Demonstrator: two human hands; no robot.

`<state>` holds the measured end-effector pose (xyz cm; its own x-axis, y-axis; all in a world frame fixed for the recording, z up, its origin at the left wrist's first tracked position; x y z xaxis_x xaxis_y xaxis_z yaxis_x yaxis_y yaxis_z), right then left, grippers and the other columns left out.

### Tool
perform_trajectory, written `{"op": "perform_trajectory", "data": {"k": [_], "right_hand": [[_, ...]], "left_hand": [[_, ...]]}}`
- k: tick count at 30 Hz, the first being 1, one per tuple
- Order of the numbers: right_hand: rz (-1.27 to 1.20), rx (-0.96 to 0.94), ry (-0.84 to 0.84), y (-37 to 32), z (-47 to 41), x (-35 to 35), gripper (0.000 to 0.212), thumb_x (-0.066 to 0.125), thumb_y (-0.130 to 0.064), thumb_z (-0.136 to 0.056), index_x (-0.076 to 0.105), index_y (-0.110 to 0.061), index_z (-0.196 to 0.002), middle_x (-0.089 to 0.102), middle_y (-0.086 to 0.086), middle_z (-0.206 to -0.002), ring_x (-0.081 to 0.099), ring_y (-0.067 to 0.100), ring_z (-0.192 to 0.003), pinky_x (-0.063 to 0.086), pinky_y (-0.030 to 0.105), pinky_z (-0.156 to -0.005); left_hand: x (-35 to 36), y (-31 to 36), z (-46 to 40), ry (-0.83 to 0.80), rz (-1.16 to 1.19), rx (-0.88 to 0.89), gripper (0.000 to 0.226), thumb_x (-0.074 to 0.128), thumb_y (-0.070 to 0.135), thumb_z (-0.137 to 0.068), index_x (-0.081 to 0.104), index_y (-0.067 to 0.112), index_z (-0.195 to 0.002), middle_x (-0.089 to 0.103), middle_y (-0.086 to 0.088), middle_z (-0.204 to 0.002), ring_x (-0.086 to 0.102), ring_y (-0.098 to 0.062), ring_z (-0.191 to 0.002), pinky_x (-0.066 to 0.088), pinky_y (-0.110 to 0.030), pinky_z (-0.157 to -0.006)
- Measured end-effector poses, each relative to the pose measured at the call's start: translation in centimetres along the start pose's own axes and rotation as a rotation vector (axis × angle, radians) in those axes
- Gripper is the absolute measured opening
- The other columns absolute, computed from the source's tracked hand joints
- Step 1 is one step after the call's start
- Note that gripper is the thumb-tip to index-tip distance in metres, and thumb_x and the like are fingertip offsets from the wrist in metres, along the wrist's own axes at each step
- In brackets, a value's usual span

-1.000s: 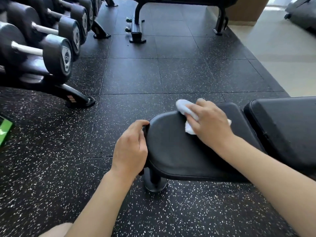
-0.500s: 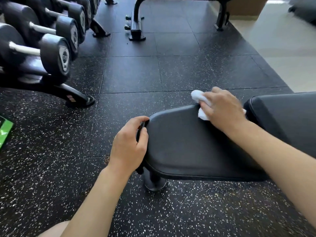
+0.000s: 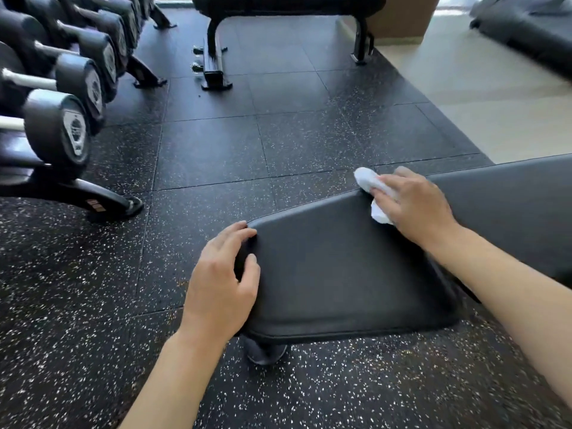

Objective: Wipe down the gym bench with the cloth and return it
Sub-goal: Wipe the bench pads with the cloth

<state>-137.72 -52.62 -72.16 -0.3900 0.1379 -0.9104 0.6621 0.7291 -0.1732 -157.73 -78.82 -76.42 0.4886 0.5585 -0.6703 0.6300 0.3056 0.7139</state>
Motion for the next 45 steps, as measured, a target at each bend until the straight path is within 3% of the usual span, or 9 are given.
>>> {"op": "perform_trajectory", "data": {"k": [3,7,12,15,19,26,33,37,45], "right_hand": [[0.106,0.024,0.014,-3.7,0.6,0.8,0.021,0.054,-0.033,-0.1,0.069,-0.019,-0.108,0.047,-0.001,-0.089,0.059,0.035,-0.094,0.044,0.041,-0.073],[-0.021,-0.376,-0.135,-12.8,7.5,1.0,0.031,0.05,-0.024,-0.093,0.067,-0.02,-0.119,0.057,0.003,-0.092,0.054,0.026,-0.081,0.049,0.041,-0.068],[-0.08,-0.642,-0.067,-9.1,6.2,-0.2,0.02,0.067,-0.021,-0.091,0.075,-0.02,-0.109,0.057,0.003,-0.083,0.051,0.024,-0.074,0.045,0.038,-0.067],[0.105,-0.372,0.057,-2.7,0.1,0.5,0.031,0.081,-0.011,-0.081,0.075,-0.016,-0.11,0.058,0.004,-0.079,0.059,0.031,-0.075,0.047,0.037,-0.064],[0.047,0.116,-0.018,-1.5,-1.9,1.3,0.019,0.062,-0.028,-0.097,0.07,-0.015,-0.107,0.055,0.006,-0.091,0.057,0.035,-0.086,0.039,0.039,-0.068],[-0.169,-0.204,-0.348,-14.0,7.0,-1.0,0.036,0.058,-0.029,-0.1,0.065,-0.011,-0.13,0.056,0.004,-0.093,0.049,0.025,-0.078,0.049,0.045,-0.071],[-0.024,-0.011,-0.351,-2.4,1.1,-2.7,0.045,0.062,-0.023,-0.094,0.059,-0.02,-0.139,0.05,0.007,-0.094,0.048,0.031,-0.079,0.048,0.047,-0.069],[0.03,0.087,-0.371,1.2,-3.1,0.5,0.041,0.03,-0.037,-0.108,0.065,-0.019,-0.118,0.051,0.004,-0.099,0.043,0.024,-0.084,0.044,0.036,-0.074],[-0.121,-0.092,-0.425,-11.1,-6.6,4.6,0.027,0.074,-0.034,-0.088,0.061,-0.019,-0.07,0.051,0.004,-0.082,0.05,0.027,-0.071,0.029,0.035,-0.058]], "left_hand": [[0.6,0.7,-0.2,-0.003,0.004,0.002,0.044,0.054,0.026,-0.09,0.066,0.022,-0.133,0.057,0.013,-0.146,0.047,-0.008,-0.139,0.024,-0.01,-0.116],[0.9,1.0,-1.1,0.02,-0.011,0.0,0.042,0.061,0.007,-0.093,0.066,0.02,-0.133,0.064,0.007,-0.137,0.055,-0.014,-0.129,0.03,-0.013,-0.111],[0.9,1.2,-2.0,0.039,0.008,-0.059,0.04,0.061,0.003,-0.094,0.068,0.022,-0.129,0.068,0.011,-0.127,0.059,-0.012,-0.119,0.037,-0.017,-0.102],[2.4,2.1,-2.1,0.047,-0.175,-0.025,0.037,0.058,0.022,-0.098,0.064,0.022,-0.134,0.064,0.006,-0.138,0.056,-0.019,-0.127,0.045,-0.036,-0.109],[3.0,3.0,-2.1,0.048,-0.319,-0.13,0.053,0.048,0.04,-0.095,0.057,0.015,-0.141,0.063,-0.003,-0.141,0.056,-0.025,-0.128,0.048,-0.048,-0.104],[1.7,4.1,-2.8,-0.13,-0.327,-0.337,0.058,0.038,0.037,-0.095,0.051,0.014,-0.146,0.059,-0.007,-0.143,0.056,-0.032,-0.127,0.05,-0.051,-0.1],[2.0,6.0,-5.1,-0.132,-0.381,-0.64,0.044,0.048,0.034,-0.098,0.059,0.021,-0.137,0.065,-0.004,-0.129,0.059,-0.032,-0.113,0.049,-0.049,-0.092],[3.3,5.5,-5.4,-0.092,-0.417,-0.662,0.047,0.036,0.039,-0.095,0.063,0.021,-0.13,0.067,-0.003,-0.12,0.059,-0.033,-0.104,0.049,-0.048,-0.085],[4.0,5.4,-5.5,-0.076,-0.489,-0.69,0.047,0.037,0.036,-0.093,0.061,0.023,-0.131,0.064,-0.001,-0.122,0.056,-0.032,-0.105,0.048,-0.05,-0.084]]}}
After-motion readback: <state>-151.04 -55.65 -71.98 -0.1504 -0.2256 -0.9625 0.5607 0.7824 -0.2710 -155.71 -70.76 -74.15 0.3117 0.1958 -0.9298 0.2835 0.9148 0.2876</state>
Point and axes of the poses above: each hand's wrist, its own z-axis away from the middle knuckle, its own x-axis out of the palm, y = z × x, the point moved 2 cm from there along -z, towards the middle knuckle
